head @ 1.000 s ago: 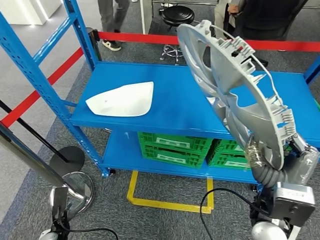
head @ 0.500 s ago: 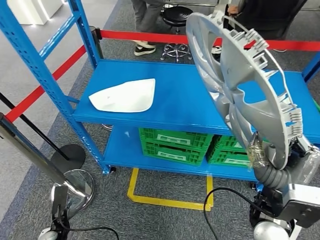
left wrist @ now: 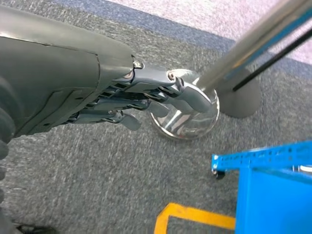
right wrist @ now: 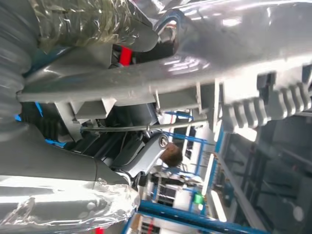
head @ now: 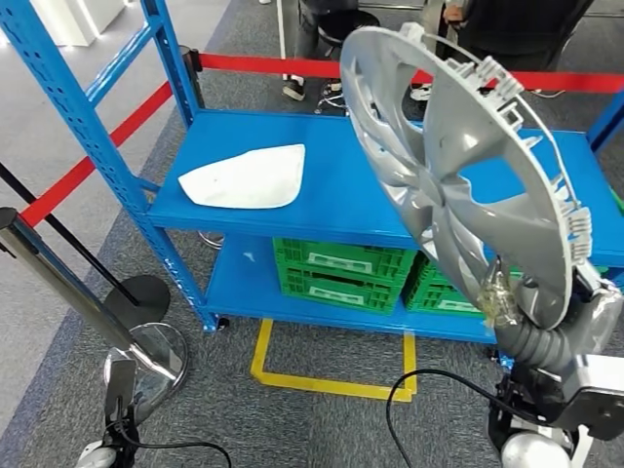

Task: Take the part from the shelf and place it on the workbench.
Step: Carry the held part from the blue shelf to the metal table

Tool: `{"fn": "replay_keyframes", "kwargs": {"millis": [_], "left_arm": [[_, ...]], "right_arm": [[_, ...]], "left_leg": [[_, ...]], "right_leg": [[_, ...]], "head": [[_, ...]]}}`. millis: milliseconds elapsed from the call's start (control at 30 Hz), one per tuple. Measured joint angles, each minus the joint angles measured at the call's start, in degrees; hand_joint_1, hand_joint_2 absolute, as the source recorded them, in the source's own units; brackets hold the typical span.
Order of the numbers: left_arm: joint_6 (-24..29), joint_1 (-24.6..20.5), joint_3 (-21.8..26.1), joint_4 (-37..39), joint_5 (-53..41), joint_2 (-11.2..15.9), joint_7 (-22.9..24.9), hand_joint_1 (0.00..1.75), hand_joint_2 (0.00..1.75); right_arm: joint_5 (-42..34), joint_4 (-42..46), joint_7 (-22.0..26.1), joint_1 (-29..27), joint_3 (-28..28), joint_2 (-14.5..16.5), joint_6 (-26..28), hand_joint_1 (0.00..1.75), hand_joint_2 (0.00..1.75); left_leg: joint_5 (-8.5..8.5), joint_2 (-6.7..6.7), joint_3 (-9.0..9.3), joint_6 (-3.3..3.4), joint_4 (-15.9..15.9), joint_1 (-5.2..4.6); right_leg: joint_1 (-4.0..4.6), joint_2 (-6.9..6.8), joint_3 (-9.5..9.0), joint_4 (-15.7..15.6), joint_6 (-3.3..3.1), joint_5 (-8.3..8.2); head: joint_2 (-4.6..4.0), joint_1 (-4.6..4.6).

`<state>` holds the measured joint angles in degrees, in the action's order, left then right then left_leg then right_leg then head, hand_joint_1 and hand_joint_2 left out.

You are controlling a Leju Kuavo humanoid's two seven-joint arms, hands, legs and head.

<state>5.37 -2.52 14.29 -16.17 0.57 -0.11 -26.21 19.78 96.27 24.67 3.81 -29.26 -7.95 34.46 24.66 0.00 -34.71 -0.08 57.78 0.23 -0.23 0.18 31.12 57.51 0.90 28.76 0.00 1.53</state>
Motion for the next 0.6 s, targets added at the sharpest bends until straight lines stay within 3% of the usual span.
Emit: {"fn": "replay_keyframes", "kwargs": {"millis": [67, 100, 167, 233, 267, 300, 367, 433, 533, 600], "left_arm": [[0.1, 0.0, -0.1, 0.0, 0.1, 0.0, 0.0, 0.0, 1.75], [0.1, 0.0, -0.1, 0.0, 0.1, 0.1, 0.0, 0.0, 1.75], [0.1, 0.0, -0.2, 0.0, 0.1, 0.1, 0.0, 0.0, 1.75], [0.1, 0.1, -0.2, 0.0, 0.2, 0.1, 0.0, 0.0, 1.75], [0.1, 0.1, -0.2, 0.0, 0.2, 0.1, 0.0, 0.0, 1.75], [0.1, 0.1, -0.2, 0.0, 0.2, 0.1, 0.0, 0.0, 1.75], [0.1, 0.0, -0.2, 0.0, 0.2, 0.2, 0.0, 0.0, 1.75], [0.1, -0.2, -0.2, 0.0, 0.2, 0.3, 0.0, 0.0, 1.75], [0.1, -0.1, -0.3, 0.0, 0.2, 0.3, 0.0, 0.0, 1.75], [0.1, -0.1, -0.3, 0.0, 0.2, 0.3, 0.0, 0.0, 1.75]], "right_arm": [[-1.4, 0.1, -0.2, -0.2, 0.4, 0.2, -0.4, 1.75, 1.75], [-1.9, 0.2, -0.3, -0.3, 0.6, 0.3, -0.5, 1.75, 1.75], [-2.5, 0.3, -0.3, -0.4, 1.1, 0.4, -0.6, 1.75, 1.75], [-2.7, 0.4, -0.3, -0.6, 1.3, 0.5, -0.7, 1.75, 1.75], [-2.7, 0.5, -0.3, -0.7, 1.4, 0.5, -0.7, 1.75, 1.75], [-2.7, 0.5, -0.4, -0.8, 1.5, 0.5, -0.8, 1.75, 1.75], [-2.6, 0.7, -0.3, -1.0, 1.8, 0.5, -0.8, 1.75, 1.75], [-2.4, 1.1, -0.2, -1.2, 2.2, 0.5, -0.6, 1.75, 1.75], [-2.2, 1.5, -0.1, -1.5, 2.6, 0.5, -0.5, 1.75, 1.75], [-2.2, 1.7, 0.0, -1.8, 2.9, 0.5, -0.4, 1.75, 1.75]], "left_leg": [[0.95, -0.07, -0.52, -0.61, 0.9, 0.12], [2.48, -0.1, -1.2, -0.9, 2.6, 0.18], [6.89, -0.11, -3.48, -1.38, 8.9, 0.32], [9.32, -0.11, -4.93, -1.57, 14.1, 0.38], [8.97, -0.11, -4.4, -1.52, 14.2, 0.38], [7.69, -0.11, -2.85, -1.36, 12.2, 0.35], [4.77, -0.13, 1.68, -0.67, 5.1, 0.19], [3.81, -0.14, 4.19, -0.02, 0.4, -0.04], [3.34, -0.06, 3.9, 0.78, -0.6, -0.14], [2.51, 0.1, 3.45, 1.5, -1.0, 0.09]], "right_leg": [[-0.16, -0.11, 0.27, -0.3, -0.76, -0.65], [-0.28, -0.19, 0.46, -0.4, -1.16, -1.01], [-0.32, -0.28, 1.07, -0.4, -1.56, -1.53], [-0.27, -0.28, 1.81, -0.3, -1.62, -2.01], [-0.24, -0.25, 2.17, -0.3, -1.57, -2.24], [-0.22, -0.22, 2.48, -0.2, -1.48, -2.45], [-0.11, -0.17, 2.91, 0.0, -1.13, -2.77], [0.02, -0.21, 3.41, 0.3, -0.57, -3.15], [-0.08, -0.27, 4.12, 0.4, 0.5, -3.72], [-0.16, -0.21, 5.24, 2.6, 1.06, -1.49]], "head": [[0.0, 0.04], [0.0, 0.13], [-0.01, 0.25], [-0.02, 0.24], [-0.02, 0.24], [-0.01, 0.26], [0.0, 0.25], [-0.01, 0.19], [-0.01, 0.19], [-0.02, 0.02]]}}
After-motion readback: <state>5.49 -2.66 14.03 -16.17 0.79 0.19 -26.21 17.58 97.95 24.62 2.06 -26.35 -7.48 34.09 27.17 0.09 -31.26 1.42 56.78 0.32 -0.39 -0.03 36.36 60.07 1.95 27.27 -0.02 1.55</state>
